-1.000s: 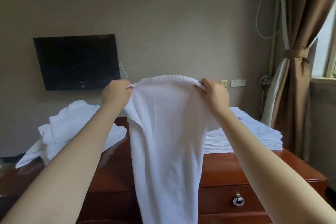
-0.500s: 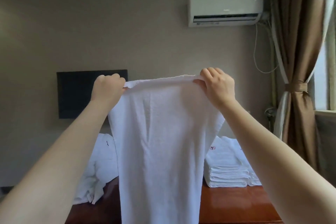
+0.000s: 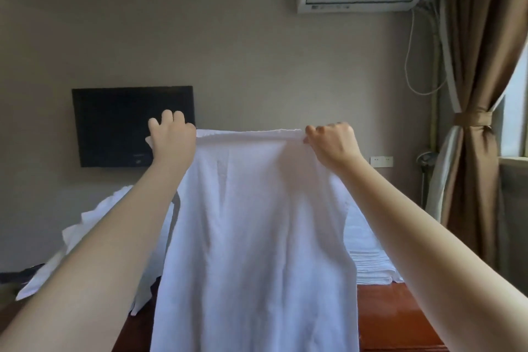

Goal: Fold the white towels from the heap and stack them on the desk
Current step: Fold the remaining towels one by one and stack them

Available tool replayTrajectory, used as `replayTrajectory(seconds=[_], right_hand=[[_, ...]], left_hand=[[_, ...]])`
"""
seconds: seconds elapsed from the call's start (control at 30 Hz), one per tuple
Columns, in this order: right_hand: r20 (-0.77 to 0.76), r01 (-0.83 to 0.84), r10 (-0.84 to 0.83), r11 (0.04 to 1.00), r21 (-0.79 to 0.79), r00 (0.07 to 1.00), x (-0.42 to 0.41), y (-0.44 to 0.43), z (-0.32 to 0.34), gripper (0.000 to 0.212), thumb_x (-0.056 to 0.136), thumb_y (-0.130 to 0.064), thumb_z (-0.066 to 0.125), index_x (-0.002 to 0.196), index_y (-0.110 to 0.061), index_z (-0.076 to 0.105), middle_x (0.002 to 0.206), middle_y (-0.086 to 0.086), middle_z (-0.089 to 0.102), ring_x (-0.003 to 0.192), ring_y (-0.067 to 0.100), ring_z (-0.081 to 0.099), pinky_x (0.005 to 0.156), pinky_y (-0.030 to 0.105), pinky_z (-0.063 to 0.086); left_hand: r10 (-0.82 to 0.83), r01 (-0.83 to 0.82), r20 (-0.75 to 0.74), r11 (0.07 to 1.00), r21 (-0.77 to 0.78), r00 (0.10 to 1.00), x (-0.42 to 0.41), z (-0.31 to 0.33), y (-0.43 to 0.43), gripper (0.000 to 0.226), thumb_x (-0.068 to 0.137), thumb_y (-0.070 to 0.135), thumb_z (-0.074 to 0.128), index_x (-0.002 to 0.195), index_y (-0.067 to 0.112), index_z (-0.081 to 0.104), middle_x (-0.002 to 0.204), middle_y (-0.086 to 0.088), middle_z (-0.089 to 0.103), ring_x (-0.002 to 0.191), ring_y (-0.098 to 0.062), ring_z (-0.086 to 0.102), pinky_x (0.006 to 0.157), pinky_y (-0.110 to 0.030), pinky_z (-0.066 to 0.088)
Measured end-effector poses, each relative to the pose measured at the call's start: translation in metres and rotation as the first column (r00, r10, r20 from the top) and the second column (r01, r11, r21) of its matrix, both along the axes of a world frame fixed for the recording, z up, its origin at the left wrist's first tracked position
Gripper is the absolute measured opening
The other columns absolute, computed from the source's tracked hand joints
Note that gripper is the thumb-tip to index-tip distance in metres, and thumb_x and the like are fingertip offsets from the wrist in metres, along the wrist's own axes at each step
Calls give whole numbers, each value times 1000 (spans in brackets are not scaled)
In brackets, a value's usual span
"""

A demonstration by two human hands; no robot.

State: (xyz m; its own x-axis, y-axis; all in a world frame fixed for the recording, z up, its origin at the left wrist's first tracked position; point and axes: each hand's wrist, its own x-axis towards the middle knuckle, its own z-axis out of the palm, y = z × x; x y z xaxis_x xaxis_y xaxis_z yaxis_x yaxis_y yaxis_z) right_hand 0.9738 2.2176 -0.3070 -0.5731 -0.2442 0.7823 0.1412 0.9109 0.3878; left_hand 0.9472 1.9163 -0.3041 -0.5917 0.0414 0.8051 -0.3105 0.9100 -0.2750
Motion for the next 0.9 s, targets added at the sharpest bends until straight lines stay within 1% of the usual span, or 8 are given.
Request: replayTrajectory(seconds=[0.13,0.23,0.33,0.43,0.5,0.6,0.7,0.9], right_hand=[[-23,128,-126,986,106,992,-36,-6,-10,22,79,-3,50,87,-17,64,94,1,59,95,25,50,70,32,25],[91,125,-123,992,-11,988,-77,-7,-27,23,79,2,49,87,-13,65,98,5,49,83,24,47,65,31,24],[230,183,-140,968,-175,963,-117,-5,-60,24,79,5,53,92,-12,63,95,5,45,67,21,53,51,22,20],[326,230,-107,902,-366,939,-157,0,-98,27,83,4,52,103,-10,65,106,8,60,91,28,65,62,24,35],[369,259,-31,768,-586,929,-179,0,-122,28,86,2,47,106,-8,64,108,11,64,100,32,63,69,27,38],[319,249,91,444,-861,943,-206,0,-155,27,88,-3,40,106,-7,60,112,16,63,103,34,59,73,29,39],[261,223,116,268,-937,958,-222,-3,-179,27,90,-11,37,107,-12,58,115,13,60,104,33,58,80,32,42],[223,137,122,491,-860,967,-250,-19,-207,25,98,-10,36,113,-6,55,120,16,50,95,35,59,66,32,32]], left_hand=[[58,-59,122,998,1,991,-37,-5,17,21,51,-1,40,61,17,36,80,2,40,76,-16,36,73,-29,31],[18,-42,235,994,99,972,-80,-20,32,28,62,-5,56,66,20,43,63,4,41,60,-13,43,68,-27,30],[-63,-16,299,967,256,952,-129,-50,39,23,76,-3,62,75,18,53,80,1,60,83,-19,63,65,-24,38],[-189,-19,344,854,521,920,-170,-81,44,20,80,-5,59,93,9,65,102,-8,66,97,-26,64,67,-28,43],[-270,-31,327,727,686,906,-193,-104,47,17,81,-6,58,93,3,66,96,-12,68,88,-29,66,65,-30,47],[-356,-26,272,565,825,894,-221,-142,48,9,83,-5,56,82,3,59,85,-14,67,68,-29,62,55,-28,46],[-373,22,180,478,878,910,-243,-169,45,21,85,-1,43,93,3,61,102,-16,65,91,-36,62,75,-32,46],[-428,94,99,408,908,898,-271,-202,45,26,96,2,40,112,-5,59,116,-24,60,108,-39,55,84,-36,44]])
